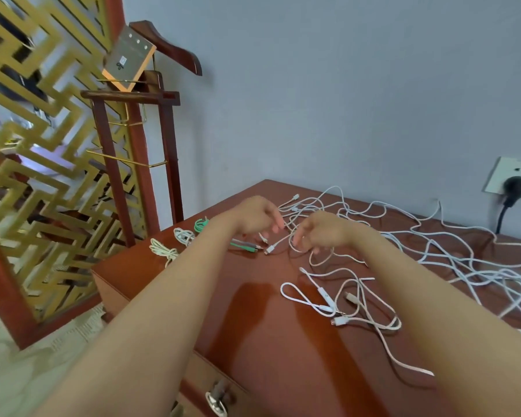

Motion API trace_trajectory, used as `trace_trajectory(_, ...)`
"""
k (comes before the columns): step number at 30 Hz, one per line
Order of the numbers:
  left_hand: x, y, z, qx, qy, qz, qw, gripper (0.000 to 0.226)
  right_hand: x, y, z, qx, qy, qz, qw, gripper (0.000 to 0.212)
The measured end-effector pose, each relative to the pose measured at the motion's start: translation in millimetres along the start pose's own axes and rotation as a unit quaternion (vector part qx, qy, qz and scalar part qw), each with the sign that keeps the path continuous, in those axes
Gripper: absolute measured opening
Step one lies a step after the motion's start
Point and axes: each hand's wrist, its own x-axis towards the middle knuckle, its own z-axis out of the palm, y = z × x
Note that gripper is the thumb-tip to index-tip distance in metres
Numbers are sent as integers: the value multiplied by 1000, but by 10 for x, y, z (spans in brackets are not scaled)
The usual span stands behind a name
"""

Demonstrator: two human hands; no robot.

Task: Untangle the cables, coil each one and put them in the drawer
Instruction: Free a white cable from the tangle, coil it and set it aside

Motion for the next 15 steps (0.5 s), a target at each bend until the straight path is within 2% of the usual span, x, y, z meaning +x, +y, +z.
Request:
trace_trajectory(3,-73,283,188,84,-133,11,988,29,-221,134,-102,-34,-59,31,997,20)
trace_trajectory(6,-90,563,385,118,-219,14,968,22,-440,213,-150,-25,-107,72,991,19)
trace_trajectory(9,-101,745,560,139,-273,15,952,23,-604,301,-138,-45,-153,126,979,15)
trace_trajectory(12,-122,832,717,161,-297,30,941,27,-741,383,-99,-81,-218,200,952,18)
trace_trajectory(15,-148,885,862,180,-315,42,931,36,-894,438,-61,-76,-236,228,942,25)
